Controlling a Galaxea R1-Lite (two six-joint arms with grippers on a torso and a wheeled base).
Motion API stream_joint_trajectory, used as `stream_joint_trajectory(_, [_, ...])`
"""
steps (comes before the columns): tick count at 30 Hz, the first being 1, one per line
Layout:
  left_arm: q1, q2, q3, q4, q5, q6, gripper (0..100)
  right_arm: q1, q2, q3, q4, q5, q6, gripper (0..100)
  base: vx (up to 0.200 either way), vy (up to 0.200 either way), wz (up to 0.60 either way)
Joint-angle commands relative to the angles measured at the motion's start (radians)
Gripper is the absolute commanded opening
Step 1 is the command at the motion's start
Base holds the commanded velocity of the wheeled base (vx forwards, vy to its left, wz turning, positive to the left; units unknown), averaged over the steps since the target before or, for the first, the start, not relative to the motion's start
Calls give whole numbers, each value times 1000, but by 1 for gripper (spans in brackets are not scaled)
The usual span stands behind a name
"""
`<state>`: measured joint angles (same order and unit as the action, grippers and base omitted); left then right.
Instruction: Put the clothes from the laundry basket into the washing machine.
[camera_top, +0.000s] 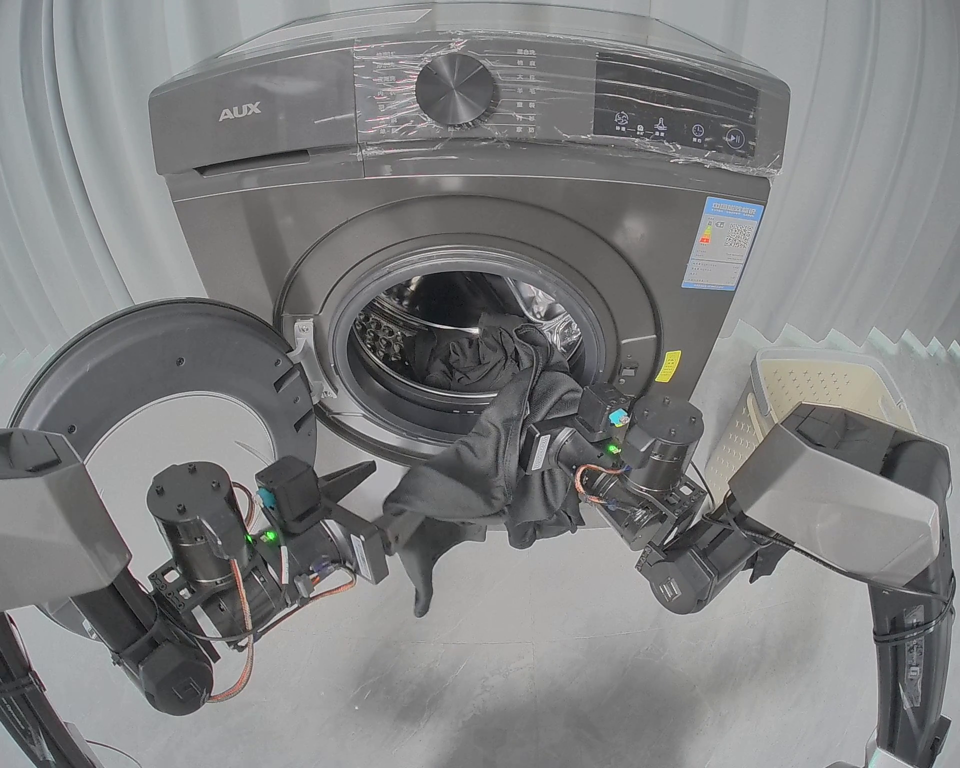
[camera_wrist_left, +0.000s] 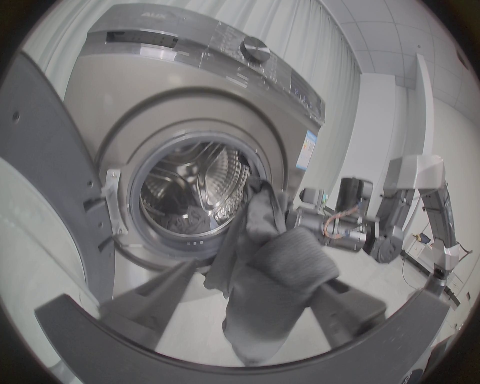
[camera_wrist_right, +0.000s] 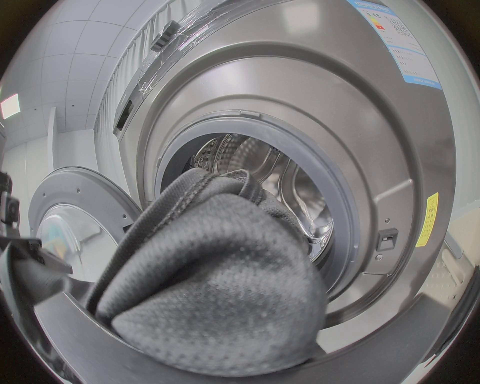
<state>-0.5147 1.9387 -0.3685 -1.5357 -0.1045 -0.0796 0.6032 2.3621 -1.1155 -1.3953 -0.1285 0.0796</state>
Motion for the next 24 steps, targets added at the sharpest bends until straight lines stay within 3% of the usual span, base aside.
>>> stream_joint_trajectory(1, [-5,51,59,-12,-1,6,100,-14,-9,-4,1,0,0,0,0,0,0])
stream_joint_trajectory(6, [-7,48,74,-12,-4,9,100,-23,-7,-6,2,0,0,0,0,0,0])
stream_joint_trajectory(9, [-7,46,95,-12,-35,15,100,-37,-7,-6,2,-2,0,0,0,0,0])
stream_joint_trajectory(13, [-4,32,137,-12,-83,41,100,-60,-9,-9,2,-2,0,0,0,0,0])
stream_joint_trajectory(17, [-2,46,157,-12,-81,60,100,-76,-9,-6,-2,0,0,0,0,0,0])
stream_joint_trajectory(24, [-10,105,20,-12,-73,50,100,-16,-34,8,-16,0,2,0,0,0,0])
